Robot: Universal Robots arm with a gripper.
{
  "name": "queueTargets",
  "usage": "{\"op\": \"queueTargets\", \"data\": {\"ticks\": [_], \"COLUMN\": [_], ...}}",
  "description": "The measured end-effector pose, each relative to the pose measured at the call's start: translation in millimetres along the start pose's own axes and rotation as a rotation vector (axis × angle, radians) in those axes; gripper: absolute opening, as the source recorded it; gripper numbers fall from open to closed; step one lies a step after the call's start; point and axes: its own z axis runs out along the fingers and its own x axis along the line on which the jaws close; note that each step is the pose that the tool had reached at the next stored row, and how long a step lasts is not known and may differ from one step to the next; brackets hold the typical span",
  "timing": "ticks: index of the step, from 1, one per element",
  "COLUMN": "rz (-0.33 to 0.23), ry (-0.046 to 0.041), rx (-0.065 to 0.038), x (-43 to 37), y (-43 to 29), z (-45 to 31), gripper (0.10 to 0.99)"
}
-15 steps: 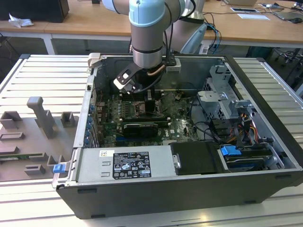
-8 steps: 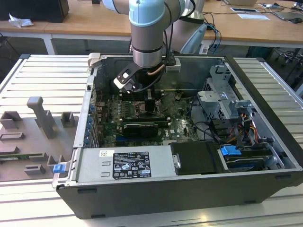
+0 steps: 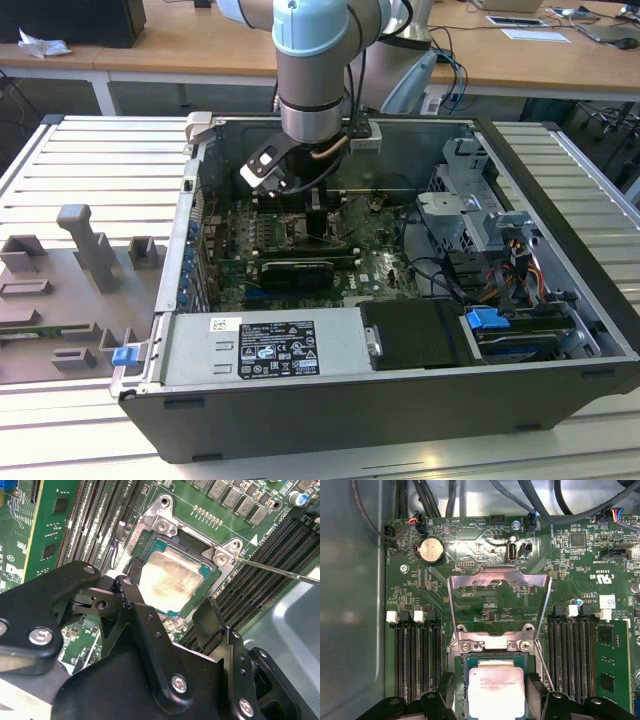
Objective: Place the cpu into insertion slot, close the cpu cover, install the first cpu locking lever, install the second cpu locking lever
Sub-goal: 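Place the cpu into insertion slot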
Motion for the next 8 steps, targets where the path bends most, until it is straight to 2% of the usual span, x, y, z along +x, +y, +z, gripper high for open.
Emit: {"op": "queueTargets", "data": {"ticks": [7, 8], "rz": [0.000, 0.000], "ry": [-0.0008, -0.0057], "rx": [0.000, 0.000], "x": [0.1, 0.0], "y": [0.7, 0.9], "z": [-9.0, -10.9], "gripper": [0.675, 0.675]}}
